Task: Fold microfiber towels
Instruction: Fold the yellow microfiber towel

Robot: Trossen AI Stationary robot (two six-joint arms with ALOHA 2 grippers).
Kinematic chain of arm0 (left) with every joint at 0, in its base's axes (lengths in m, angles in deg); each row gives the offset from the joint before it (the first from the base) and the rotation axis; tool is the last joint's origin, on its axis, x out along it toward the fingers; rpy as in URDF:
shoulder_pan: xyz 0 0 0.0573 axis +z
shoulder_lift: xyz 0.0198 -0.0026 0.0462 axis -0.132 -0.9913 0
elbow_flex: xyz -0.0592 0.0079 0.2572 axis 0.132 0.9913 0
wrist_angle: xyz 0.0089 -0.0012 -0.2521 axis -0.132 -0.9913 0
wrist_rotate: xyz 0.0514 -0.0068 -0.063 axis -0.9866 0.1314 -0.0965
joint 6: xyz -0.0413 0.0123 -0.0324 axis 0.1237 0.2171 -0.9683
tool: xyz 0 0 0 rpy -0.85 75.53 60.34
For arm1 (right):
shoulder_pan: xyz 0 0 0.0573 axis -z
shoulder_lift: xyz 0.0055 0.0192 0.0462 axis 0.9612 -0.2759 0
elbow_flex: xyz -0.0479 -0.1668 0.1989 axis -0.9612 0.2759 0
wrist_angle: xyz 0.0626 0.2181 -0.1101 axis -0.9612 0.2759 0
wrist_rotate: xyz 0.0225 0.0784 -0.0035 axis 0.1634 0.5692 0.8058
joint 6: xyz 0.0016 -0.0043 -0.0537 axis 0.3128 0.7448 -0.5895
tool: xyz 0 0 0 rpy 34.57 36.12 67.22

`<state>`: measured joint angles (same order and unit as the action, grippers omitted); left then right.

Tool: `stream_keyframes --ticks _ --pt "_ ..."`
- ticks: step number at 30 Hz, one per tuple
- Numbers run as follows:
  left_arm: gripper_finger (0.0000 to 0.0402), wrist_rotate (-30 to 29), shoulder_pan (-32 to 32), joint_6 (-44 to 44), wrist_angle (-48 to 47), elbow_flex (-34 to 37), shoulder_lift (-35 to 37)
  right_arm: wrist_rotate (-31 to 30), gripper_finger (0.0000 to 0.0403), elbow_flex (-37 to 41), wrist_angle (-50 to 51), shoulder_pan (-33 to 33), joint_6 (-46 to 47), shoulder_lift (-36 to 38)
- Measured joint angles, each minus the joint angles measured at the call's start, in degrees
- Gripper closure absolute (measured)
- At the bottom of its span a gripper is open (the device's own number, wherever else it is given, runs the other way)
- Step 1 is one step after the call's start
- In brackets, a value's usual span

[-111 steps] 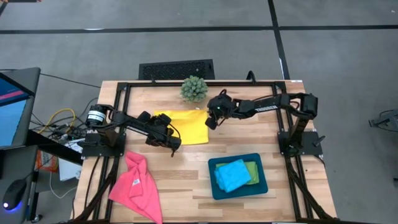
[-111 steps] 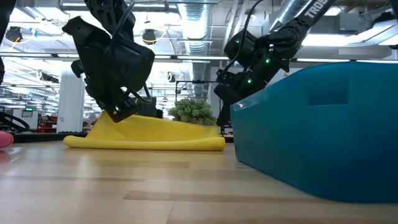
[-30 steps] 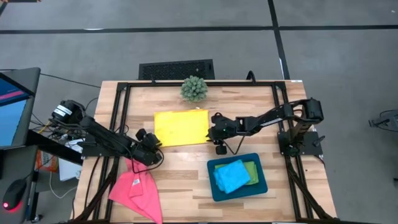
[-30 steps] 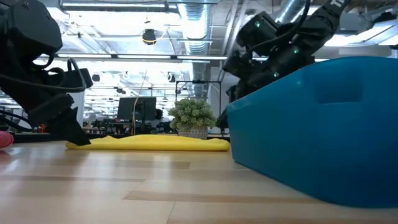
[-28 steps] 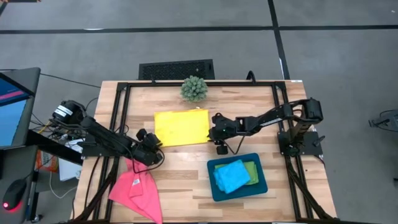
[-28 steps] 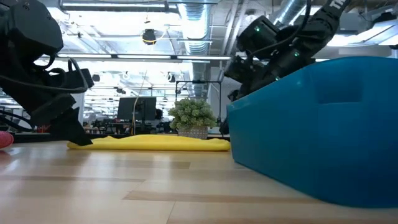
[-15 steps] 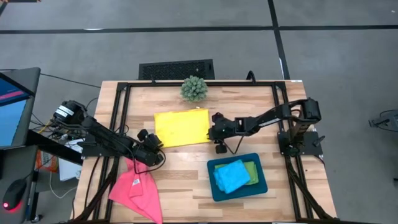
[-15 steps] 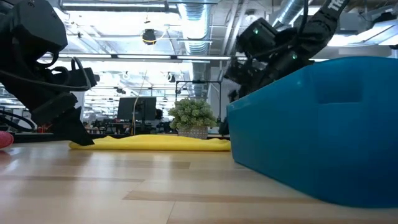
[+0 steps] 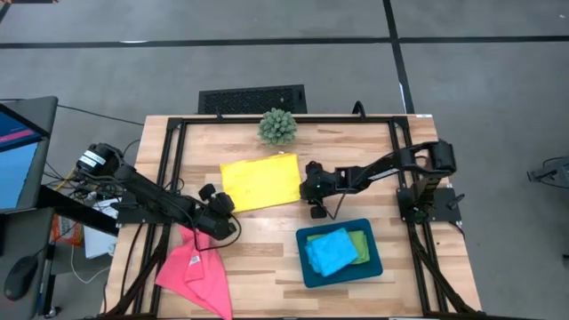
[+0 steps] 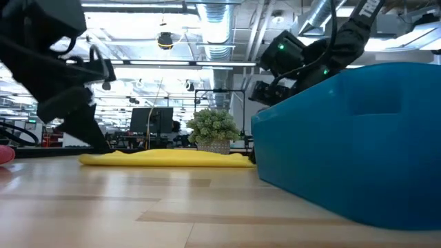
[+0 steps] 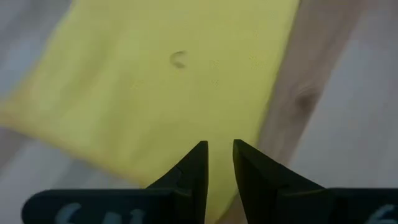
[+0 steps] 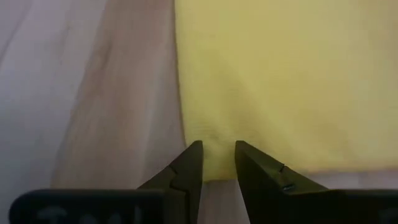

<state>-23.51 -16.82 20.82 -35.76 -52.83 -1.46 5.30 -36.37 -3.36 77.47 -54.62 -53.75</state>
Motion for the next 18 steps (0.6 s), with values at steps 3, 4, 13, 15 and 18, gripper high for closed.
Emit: stream_keyframes --ticks 3,4,13,15,18 --pt "0.0333 -1.4 0.0 -0.6 -9.6 -4.7 0.0 0.0 0.0285 -0.1 3.9 -0.2 0.0 4.1" --pt "0.0333 -2.1 -0.1 -0.8 -11.1 -5.9 0.0 0.0 0.0285 -0.1 4.8 -0.2 0.0 5.2" --pt "0.0325 -3.4 -5.5 -0.5 -10.8 -4.7 0.0 6.3 0.0285 1.7 2.4 -0.2 -3.4 10.5" --pt "0.0315 -3.1 -6.8 -2.1 -9.8 -3.2 0.0 7.2 0.0285 2.6 1.3 -0.2 -5.0 10.2" --pt "0.03 -3.4 -7.6 -2.7 -8.8 -1.2 0.0 7.8 0.0285 2.9 0.5 0.4 -6.7 8.8"
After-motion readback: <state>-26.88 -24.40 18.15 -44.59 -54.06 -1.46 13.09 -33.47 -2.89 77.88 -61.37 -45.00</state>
